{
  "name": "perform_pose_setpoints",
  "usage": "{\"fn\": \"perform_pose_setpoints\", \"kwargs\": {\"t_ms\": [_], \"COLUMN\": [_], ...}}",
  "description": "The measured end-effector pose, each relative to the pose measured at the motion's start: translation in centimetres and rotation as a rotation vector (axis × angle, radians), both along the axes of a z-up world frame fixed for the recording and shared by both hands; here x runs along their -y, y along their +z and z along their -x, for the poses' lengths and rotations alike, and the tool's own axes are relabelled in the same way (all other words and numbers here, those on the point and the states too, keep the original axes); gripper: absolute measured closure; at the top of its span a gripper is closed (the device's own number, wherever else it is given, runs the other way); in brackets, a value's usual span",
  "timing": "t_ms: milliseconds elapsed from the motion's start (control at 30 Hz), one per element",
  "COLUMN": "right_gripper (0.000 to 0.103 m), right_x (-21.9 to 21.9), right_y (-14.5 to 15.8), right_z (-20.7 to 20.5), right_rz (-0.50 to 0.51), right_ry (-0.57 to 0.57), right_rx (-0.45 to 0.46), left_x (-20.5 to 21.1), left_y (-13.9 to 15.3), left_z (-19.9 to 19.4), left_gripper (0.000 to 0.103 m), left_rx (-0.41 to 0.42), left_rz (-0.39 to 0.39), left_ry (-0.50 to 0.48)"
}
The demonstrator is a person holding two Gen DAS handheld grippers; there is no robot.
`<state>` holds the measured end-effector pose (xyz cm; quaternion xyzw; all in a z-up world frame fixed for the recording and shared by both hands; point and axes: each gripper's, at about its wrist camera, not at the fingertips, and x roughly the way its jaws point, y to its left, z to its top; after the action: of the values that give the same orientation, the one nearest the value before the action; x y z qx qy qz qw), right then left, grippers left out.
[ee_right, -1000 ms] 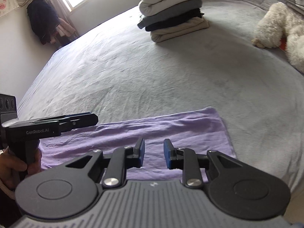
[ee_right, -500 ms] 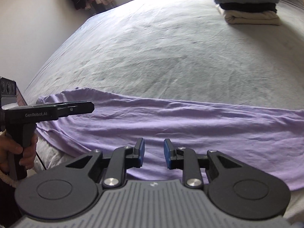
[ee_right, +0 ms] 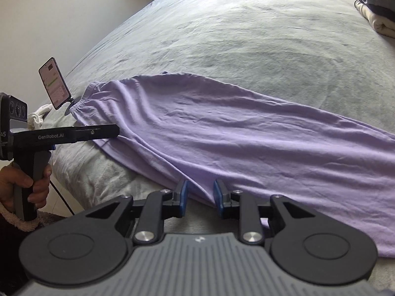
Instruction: Fold clothes
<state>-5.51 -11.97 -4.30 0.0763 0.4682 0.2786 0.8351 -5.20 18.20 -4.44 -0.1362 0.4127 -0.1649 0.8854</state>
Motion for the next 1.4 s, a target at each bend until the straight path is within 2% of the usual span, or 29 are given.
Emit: {"fn": "perform_pose_setpoints", "kwargs": {"t_ms": [200,533,700,833,1067,1200,1267,1300,1400], "right_gripper": [0.074,0.074,0.074,0.074,0.074,0.074,0.08,0.099,0.102], "right_x": [-2.5,-7.7,-10.6,-12.7,-15.0,-15.8,-16.0,-16.1,-15.9], "right_y": [-0.2,1.3,1.5,1.1,-0.1,-0.2,-0.3,-0.3,0.0], "right_z": [1.0,0.5,-0.5,-1.2,-1.7,-1.6,-1.4,-1.4,-1.4], "right_rz": [-0.002,0.047,0.069,0.102,0.163,0.197,0.214,0.224,0.216], "right_ry": [0.086,0.174,0.21,0.247,0.306,0.325,0.326,0.324,0.317], "right_rx": [-0.032,0.086,0.155,0.202,0.236,0.274,0.297,0.31,0.305], "left_x": [-3.7,-10.3,-12.2,-13.6,-14.6,-14.5,-14.4,-14.4,-14.4], "left_y": [0.3,0.5,0.7,0.4,-0.3,-0.2,-0.1,0.0,0.4], "left_z": [1.4,1.9,2.1,1.9,1.5,1.3,1.1,1.1,1.2], "left_gripper": [0.052,0.055,0.058,0.065,0.078,0.095,0.096,0.097,0.097], "left_rx": [0.021,0.081,0.117,0.129,0.142,0.158,0.172,0.178,0.198], "left_rz": [0.012,0.112,0.094,0.101,0.135,0.121,0.104,0.098,0.078], "left_ry": [0.097,0.382,0.512,0.595,0.662,0.666,0.667,0.667,0.67]}}
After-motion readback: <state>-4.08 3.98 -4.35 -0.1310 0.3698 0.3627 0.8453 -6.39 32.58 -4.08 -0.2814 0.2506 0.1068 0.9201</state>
